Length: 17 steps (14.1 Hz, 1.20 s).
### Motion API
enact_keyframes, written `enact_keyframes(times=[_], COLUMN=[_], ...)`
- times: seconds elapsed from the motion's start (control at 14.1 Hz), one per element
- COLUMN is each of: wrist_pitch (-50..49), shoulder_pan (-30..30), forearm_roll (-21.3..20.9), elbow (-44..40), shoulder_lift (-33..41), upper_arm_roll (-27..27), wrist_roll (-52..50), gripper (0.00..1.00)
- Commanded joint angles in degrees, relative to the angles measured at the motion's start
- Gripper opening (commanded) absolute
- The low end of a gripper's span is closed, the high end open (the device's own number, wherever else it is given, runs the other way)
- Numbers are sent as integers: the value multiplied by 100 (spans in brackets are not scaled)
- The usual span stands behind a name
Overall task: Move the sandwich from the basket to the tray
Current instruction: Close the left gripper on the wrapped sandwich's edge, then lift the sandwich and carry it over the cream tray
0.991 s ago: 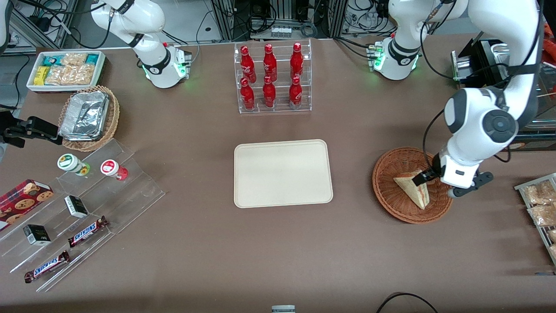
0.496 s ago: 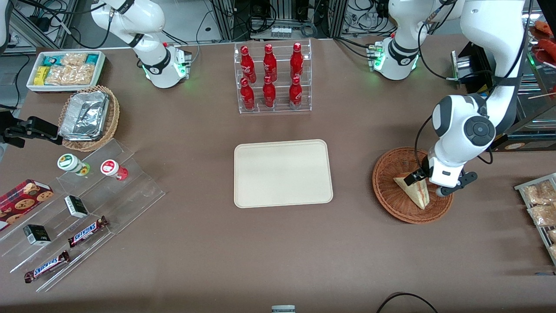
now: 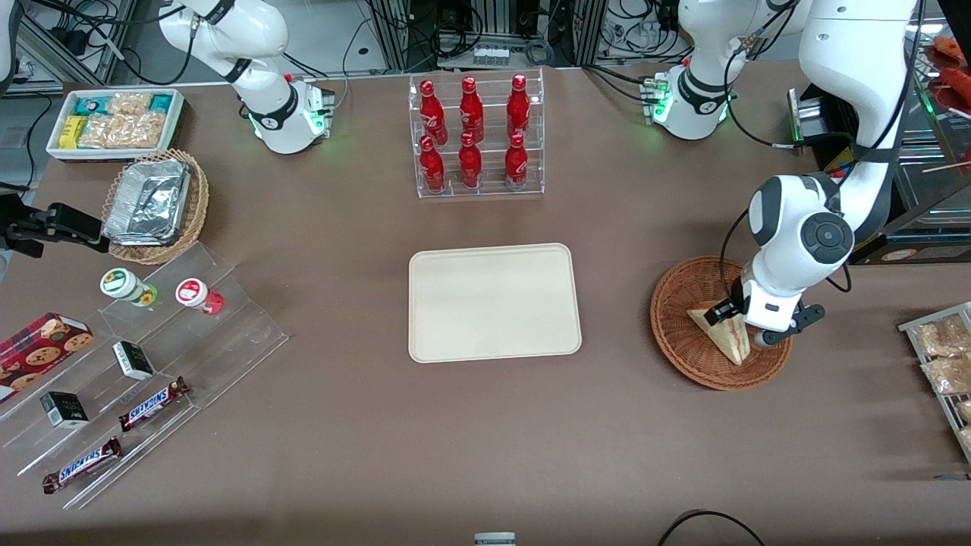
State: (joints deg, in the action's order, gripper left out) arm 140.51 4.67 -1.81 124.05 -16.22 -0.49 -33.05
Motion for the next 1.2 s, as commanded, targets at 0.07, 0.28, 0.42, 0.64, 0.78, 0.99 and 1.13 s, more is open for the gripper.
enact_keyframes(times=[0.07, 0.28, 0.42, 0.64, 0.78, 0.99, 1.13], wrist_pitch=[38, -399, -1241, -2595, -3247, -3426, -3425], shoulder_pan=[16, 25, 60, 323, 656, 1447, 1895], forearm_roll=[-21, -30, -39, -56, -30, 31, 145], elbow=[5, -214, -669, -1706, -2304, -2719, -2938], shoulder_lift=[48, 250, 434, 444, 427, 260, 67], upper_arm_roll=[22, 22, -4, -92, -92, -92, -101], wrist_roll=[-35, -9, 26, 350, 361, 290, 194], gripper=[0, 0, 0, 0, 0, 0, 0])
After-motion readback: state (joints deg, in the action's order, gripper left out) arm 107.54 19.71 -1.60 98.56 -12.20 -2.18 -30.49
